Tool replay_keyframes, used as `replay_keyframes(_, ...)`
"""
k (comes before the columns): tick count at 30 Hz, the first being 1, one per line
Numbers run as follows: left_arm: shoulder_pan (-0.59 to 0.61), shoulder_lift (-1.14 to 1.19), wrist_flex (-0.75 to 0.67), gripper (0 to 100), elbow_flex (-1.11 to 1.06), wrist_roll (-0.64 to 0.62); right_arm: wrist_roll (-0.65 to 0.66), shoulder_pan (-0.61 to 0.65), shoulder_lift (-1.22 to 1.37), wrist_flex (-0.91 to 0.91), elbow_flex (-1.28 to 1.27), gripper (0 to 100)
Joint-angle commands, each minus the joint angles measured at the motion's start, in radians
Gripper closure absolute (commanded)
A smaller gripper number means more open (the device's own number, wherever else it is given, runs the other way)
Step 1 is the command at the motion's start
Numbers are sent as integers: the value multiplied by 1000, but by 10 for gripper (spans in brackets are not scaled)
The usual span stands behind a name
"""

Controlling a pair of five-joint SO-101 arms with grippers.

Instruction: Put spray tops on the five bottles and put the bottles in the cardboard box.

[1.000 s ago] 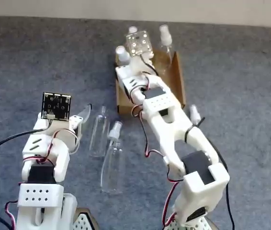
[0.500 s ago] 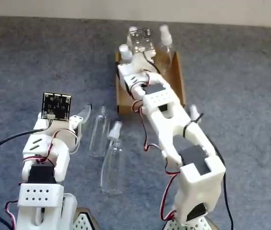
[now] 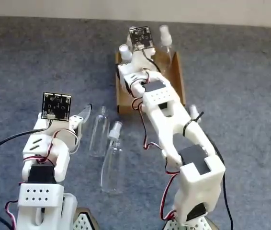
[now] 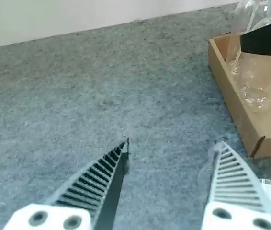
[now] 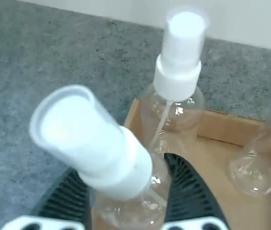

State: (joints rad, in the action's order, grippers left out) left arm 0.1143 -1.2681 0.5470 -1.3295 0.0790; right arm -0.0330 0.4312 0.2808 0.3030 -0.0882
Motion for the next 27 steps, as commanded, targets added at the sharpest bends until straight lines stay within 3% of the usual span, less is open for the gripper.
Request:
replay_keyframes(1,-16,2,-21,745,5,8,-9,-12,-16,1,59,932)
replay_keyframes(5,-16,1,-21,745,5,8,-9,-12,-16,1,59,849)
replay_keyframes(18,-16,1,-21,745,5,8,-9,15,-22,2,59,840)
replay_keyframes(27,-16,-1,-21,745,5,8,-11,15,-25,77,68,738)
